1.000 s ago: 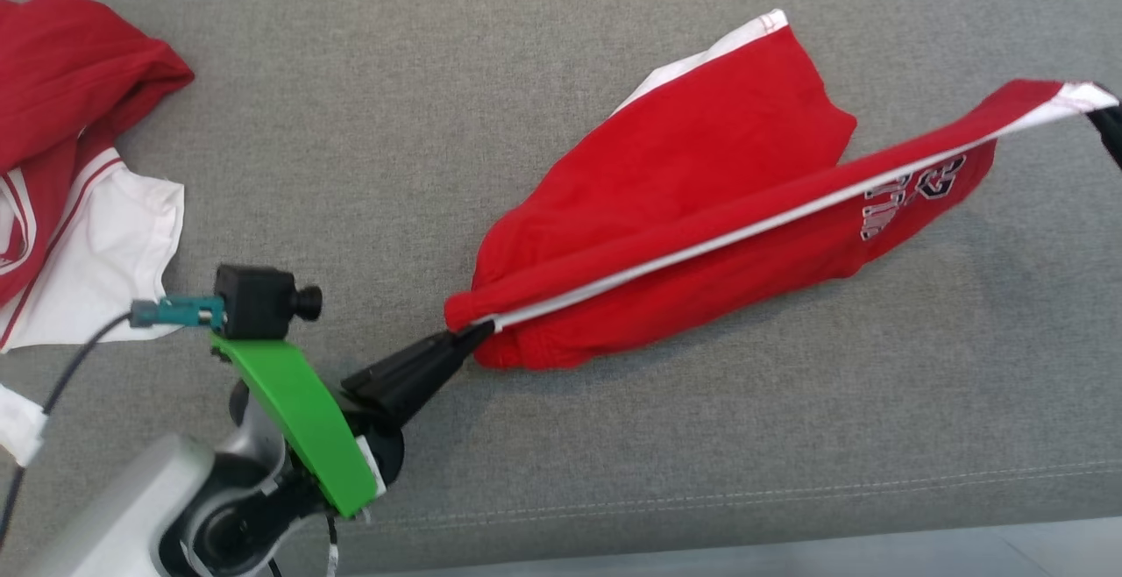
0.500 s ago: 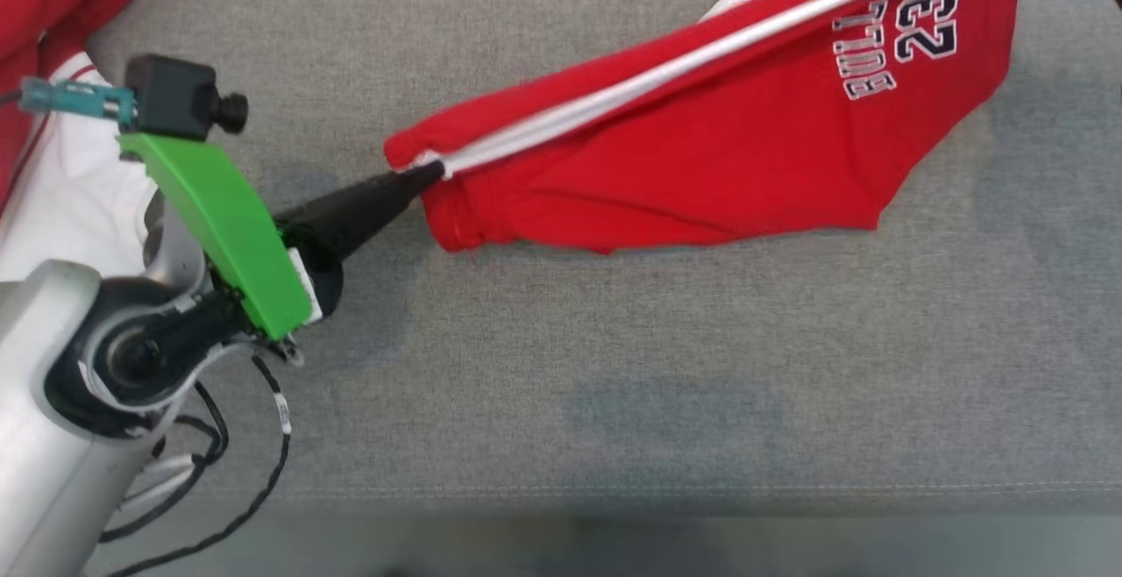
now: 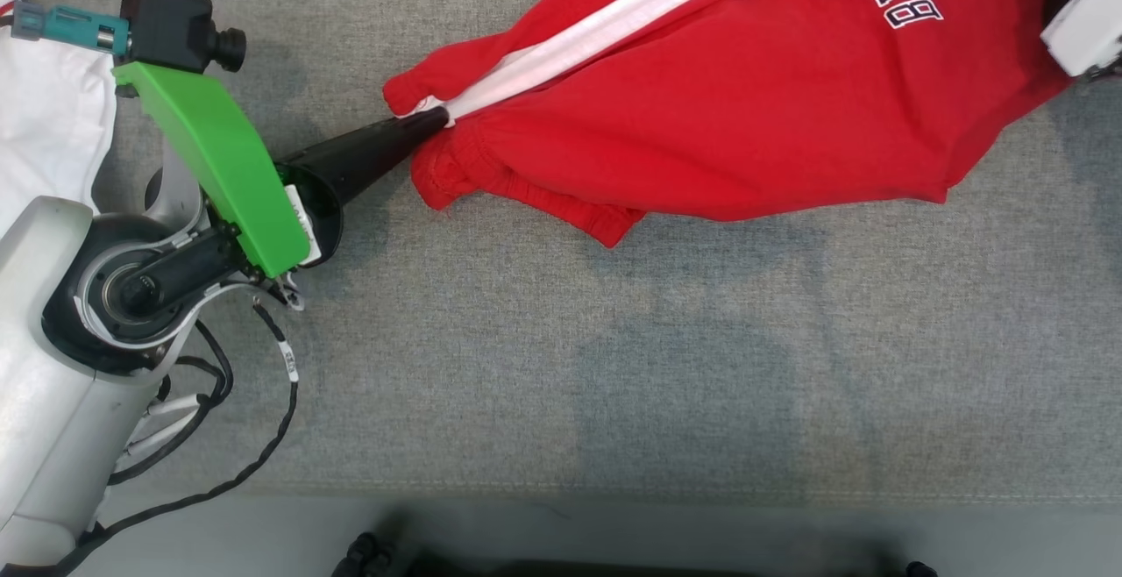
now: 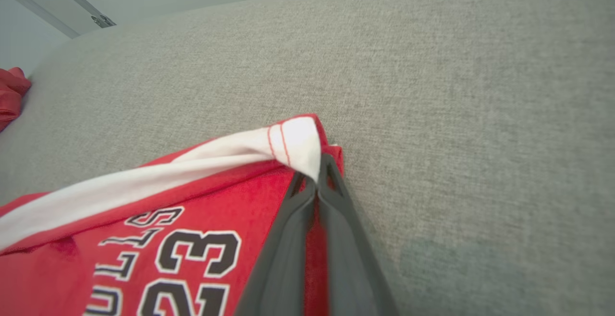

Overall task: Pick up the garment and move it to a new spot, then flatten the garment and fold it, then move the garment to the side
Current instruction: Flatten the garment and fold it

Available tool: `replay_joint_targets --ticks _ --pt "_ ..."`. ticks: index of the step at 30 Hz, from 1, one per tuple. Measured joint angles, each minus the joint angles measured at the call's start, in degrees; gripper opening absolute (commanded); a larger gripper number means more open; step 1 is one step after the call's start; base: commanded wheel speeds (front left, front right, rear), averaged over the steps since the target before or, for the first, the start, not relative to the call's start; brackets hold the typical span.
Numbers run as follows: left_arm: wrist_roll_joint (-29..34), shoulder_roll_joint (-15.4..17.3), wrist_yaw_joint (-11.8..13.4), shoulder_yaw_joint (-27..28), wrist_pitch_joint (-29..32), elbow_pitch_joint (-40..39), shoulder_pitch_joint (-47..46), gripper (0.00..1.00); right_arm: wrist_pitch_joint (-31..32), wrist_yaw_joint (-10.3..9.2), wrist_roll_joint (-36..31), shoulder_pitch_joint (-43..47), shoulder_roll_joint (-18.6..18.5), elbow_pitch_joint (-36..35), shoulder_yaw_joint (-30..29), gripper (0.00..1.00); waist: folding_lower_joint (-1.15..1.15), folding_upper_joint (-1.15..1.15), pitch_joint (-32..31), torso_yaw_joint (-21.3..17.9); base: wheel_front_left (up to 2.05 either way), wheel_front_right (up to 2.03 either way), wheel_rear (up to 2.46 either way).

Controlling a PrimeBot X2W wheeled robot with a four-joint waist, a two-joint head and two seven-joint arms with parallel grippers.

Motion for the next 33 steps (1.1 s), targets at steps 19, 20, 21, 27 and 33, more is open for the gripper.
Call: replay_joint_targets --ticks 19,20,21,27,33 --pt "8.0 -3.0 -5.9 -1.4 -7.8 5.8 1.5 1.0 -8.9 2.1 -4.3 -0.4 7.6 15.7 3.1 1.0 0.0 0.0 -6.8 -1.5 0.0 0.0 0.0" --pt "11.5 -2.2 -6.1 -1.3 -10.1 5.9 1.6 1.0 -9.9 2.41 -4.3 0.4 8.0 16.0 3.0 1.0 0.0 0.0 -7.5 -1.6 0.0 0.0 0.0" --pt "15.0 -1.2 -6.1 -1.0 -12.8 6.0 1.7 1.0 -11.0 2.46 -4.3 1.4 8.2 16.2 3.0 1.0 0.0 0.0 -8.2 -1.7 0.0 0.0 0.0" --pt "24.8 -0.3 -5.5 0.7 -25.7 7.1 8.0 1.0 -16.2 2.89 -4.0 7.2 8.1 18.8 1.9 1.0 0.0 0.0 -12.6 -1.9 0.0 0.0 0.0" --pt "32.1 -2.6 -1.7 -1.8 -35.8 9.7 15.9 1.0 -17.2 3.08 1.7 14.1 8.9 24.2 -0.5 1.0 -0.01 0.0 -17.3 -1.4 0.0 0.0 0.0"
